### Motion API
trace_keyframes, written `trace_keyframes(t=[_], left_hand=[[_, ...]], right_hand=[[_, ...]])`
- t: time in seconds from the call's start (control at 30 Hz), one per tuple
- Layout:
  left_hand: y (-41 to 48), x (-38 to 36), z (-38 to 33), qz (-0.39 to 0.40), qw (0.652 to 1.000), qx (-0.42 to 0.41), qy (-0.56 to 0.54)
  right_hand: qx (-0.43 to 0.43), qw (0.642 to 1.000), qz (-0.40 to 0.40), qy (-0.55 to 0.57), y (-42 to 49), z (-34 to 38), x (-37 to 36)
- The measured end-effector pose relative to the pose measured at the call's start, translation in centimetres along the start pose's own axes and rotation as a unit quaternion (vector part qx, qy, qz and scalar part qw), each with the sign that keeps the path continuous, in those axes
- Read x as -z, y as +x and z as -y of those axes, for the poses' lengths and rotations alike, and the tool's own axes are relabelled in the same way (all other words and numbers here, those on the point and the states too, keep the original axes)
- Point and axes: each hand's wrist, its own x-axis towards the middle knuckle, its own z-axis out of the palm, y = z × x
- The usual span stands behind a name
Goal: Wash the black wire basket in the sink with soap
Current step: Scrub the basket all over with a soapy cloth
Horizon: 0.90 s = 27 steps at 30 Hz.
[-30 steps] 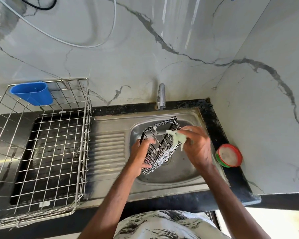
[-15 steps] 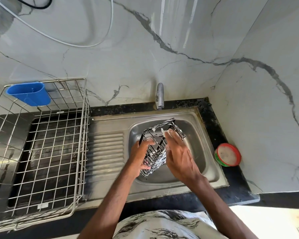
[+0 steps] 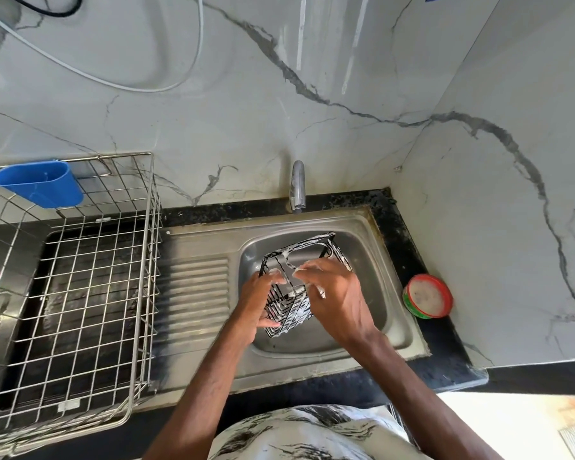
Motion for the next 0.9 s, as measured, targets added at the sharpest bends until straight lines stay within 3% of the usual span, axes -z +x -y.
trace_keyframes(t=[0.13, 0.4, 0.57, 0.7, 0.8, 0.9], left_hand=[[-0.1, 0.2, -0.2, 0.000, 1.000, 0.015, -0.009], [-0.2, 0.6, -0.2, 0.022, 1.000, 0.017, 0.002], [-0.7, 0.2, -0.2, 0.029, 0.999, 0.001, 0.021], [-0.9, -0.1, -0.4, 0.034, 0.998, -0.024, 0.051], [-1.1, -0.4, -0.5, 0.048, 0.997, -0.029, 0.057], [-1.4, -0.6, -0.8, 0.049, 0.996, -0.025, 0.063]], right_hand=[[0.036, 0.999, 0.033, 0.004, -0.1, -1.1, -0.1], [0.002, 0.999, -0.031, 0.040, 0.2, -2.9, 1.8], [-0.092, 0.992, -0.051, 0.065, 0.5, -3.5, 2.8], [-0.120, 0.988, -0.100, 0.012, 2.1, -4.7, 2.6], [-0.100, 0.986, -0.124, -0.045, 2.9, -4.8, 1.3], [-0.011, 0.995, -0.096, -0.037, 2.7, -2.8, -0.6]])
